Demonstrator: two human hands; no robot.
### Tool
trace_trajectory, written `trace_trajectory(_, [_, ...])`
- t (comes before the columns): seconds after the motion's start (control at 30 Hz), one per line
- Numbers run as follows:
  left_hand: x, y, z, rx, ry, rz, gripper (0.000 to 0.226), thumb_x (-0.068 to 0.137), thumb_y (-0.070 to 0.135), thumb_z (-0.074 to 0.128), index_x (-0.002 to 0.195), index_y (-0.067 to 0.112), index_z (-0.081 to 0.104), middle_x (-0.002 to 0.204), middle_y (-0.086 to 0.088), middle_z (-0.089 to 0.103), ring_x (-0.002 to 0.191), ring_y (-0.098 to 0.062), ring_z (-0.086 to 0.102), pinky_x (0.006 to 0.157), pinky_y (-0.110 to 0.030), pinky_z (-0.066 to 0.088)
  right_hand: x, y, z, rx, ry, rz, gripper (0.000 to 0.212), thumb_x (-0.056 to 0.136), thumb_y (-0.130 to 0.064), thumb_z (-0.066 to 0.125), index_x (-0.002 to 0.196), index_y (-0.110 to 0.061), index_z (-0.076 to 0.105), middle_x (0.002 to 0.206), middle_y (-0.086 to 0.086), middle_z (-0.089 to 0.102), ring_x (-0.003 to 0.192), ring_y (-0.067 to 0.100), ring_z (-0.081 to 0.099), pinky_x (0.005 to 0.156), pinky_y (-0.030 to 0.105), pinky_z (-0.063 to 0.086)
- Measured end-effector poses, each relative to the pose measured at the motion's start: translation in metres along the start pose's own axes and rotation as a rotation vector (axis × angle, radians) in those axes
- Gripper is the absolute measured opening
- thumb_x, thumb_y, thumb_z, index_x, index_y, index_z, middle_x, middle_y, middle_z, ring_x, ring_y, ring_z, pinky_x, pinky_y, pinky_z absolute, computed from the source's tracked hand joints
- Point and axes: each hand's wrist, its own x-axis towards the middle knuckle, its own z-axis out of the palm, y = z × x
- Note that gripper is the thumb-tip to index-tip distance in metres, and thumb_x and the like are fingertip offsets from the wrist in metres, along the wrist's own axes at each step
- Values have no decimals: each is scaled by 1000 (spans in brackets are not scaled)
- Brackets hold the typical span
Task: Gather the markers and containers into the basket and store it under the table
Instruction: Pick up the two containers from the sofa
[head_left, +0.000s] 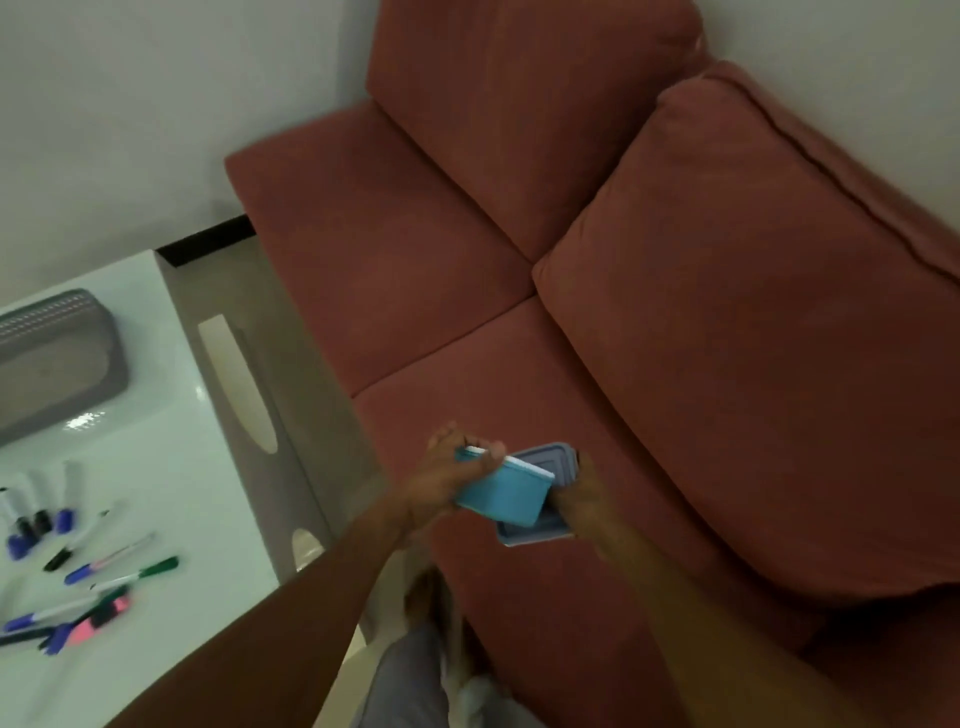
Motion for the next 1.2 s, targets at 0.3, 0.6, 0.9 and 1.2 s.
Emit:
trace_trajectory(0.3, [-112, -64, -5, -132, 336, 18, 103, 56, 25, 88, 143, 35, 34, 139, 10, 44, 116, -19, 54, 93, -40, 52, -93, 32, 27, 117, -160, -79, 59, 73, -22, 84, 120, -22, 49, 110, 2, 64, 91, 16, 65, 60, 25, 51])
trace_trajectory(0.6, [-317, -178, -44, -371, 306, -60, 63, 65, 33, 83, 123, 30, 58, 110, -4, 73, 96, -29, 70, 69, -38, 59, -234, 106, 87, 198, -376, -75, 40, 72, -27, 83, 108, -17, 68, 99, 9, 75, 86, 26, 71, 66, 36, 56])
trace_trajectory(0.9, [-550, -318, -66, -582, 473, -13, 61, 65, 29, 80, 121, 15, 61, 107, -4, 74, 99, -27, 69, 85, -43, 55, -411, 175, 207, 27, -569, -102, 51, 71, -36, 84, 115, -18, 66, 107, 7, 73, 91, 25, 71, 65, 33, 56])
trace_trajectory(1.2, [-614, -381, -147, -664, 463, 34, 62, 69, 31, 78, 126, 20, 58, 120, -5, 69, 108, -28, 67, 96, -50, 52, -458, 176, 323, 10, -632, -105, 62, 61, -41, 87, 117, -22, 66, 107, 5, 74, 97, 27, 70, 70, 36, 55])
